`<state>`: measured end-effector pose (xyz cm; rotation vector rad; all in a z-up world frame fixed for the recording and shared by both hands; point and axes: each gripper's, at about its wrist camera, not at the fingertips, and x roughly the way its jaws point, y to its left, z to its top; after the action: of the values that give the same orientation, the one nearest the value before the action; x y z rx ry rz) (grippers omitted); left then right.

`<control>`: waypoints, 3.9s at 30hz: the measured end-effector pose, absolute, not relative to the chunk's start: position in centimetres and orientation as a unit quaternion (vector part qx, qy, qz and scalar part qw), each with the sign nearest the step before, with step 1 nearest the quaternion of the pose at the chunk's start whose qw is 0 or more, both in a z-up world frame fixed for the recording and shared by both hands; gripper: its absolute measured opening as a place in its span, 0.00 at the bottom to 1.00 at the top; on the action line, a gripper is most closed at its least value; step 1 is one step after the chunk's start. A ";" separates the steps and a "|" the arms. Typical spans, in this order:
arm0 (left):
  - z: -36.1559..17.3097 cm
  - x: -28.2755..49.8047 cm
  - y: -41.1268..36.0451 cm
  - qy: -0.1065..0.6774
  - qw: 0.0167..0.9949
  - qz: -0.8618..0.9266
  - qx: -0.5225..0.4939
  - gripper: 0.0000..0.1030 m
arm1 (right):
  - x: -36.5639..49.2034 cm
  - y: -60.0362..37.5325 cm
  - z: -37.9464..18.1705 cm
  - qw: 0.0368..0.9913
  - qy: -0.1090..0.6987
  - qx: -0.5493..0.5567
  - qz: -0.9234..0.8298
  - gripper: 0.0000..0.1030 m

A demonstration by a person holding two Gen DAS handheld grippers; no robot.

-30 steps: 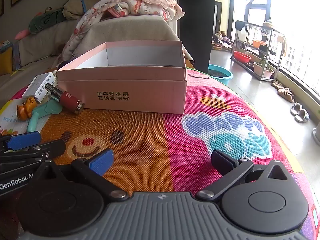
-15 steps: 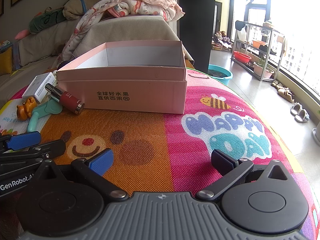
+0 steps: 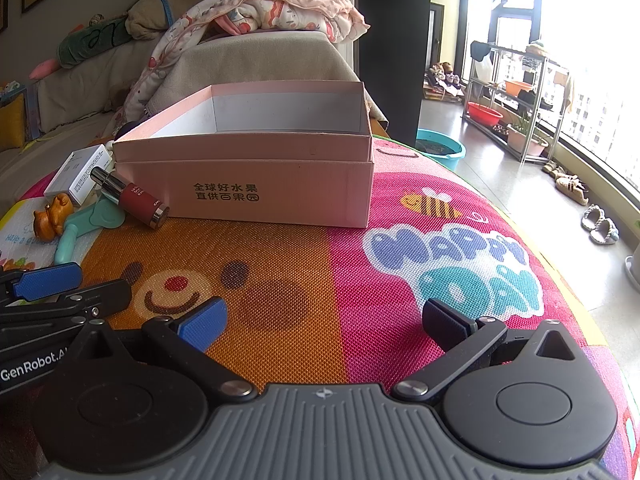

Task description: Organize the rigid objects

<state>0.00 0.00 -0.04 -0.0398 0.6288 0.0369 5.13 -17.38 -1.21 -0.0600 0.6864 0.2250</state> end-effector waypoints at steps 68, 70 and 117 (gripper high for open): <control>2.6 8.1 15.4 0.308 0.947 -0.023 -0.085 0.68 | 6.0 -17.6 -0.7 0.918 0.369 -0.042 0.137 1.00; 2.7 7.1 15.0 0.304 0.950 -0.025 -0.071 0.66 | 6.0 -17.6 -0.7 0.918 0.369 -0.041 0.137 1.00; -0.1 -4.6 15.1 0.273 0.942 -0.085 -0.173 0.38 | 11.4 -6.1 1.7 0.883 0.402 0.068 0.232 0.47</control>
<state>-4.63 15.08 -0.07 -0.3522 0.5571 -0.1736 11.38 -6.06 1.73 0.1422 0.8358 0.4820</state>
